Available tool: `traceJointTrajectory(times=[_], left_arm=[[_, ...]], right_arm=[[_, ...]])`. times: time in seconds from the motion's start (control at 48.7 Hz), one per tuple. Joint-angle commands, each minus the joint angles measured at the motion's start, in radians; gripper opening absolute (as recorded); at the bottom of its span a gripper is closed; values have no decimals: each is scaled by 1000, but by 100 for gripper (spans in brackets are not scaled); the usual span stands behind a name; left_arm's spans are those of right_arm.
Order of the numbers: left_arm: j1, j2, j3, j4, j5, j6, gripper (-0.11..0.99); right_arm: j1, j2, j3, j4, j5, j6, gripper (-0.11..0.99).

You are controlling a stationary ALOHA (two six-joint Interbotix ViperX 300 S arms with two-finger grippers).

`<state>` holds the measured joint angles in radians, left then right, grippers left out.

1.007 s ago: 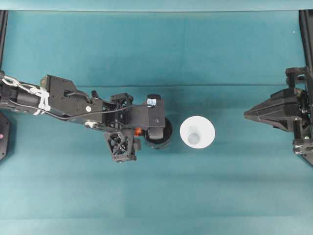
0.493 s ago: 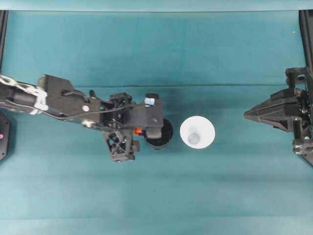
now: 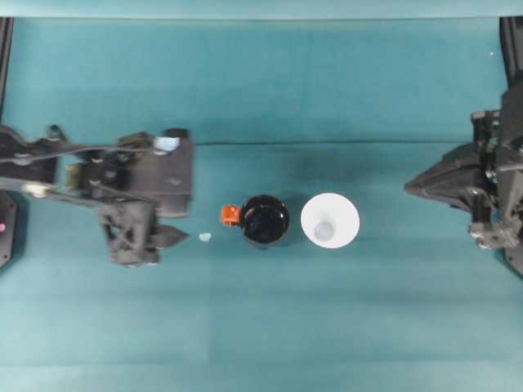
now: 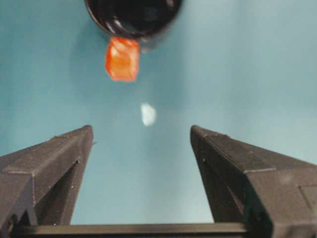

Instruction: Put the paper cup into the moved red handle cup holder.

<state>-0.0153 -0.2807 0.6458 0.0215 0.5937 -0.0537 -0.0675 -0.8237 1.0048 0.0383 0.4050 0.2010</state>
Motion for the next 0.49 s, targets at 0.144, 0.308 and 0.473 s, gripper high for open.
traceJointTrajectory(times=[0.144,0.308,0.473], left_arm=[[-12,-95,31,5,6,-21,86],[-12,-106,43,5,6,-52,86],[-12,-110,49,5,6,-51,86]], right_arm=[[-11,118,-107,3,84,11,0],[-31,229,-178,9,175,48,27],[-38,353,-273,9,293,117,74]])
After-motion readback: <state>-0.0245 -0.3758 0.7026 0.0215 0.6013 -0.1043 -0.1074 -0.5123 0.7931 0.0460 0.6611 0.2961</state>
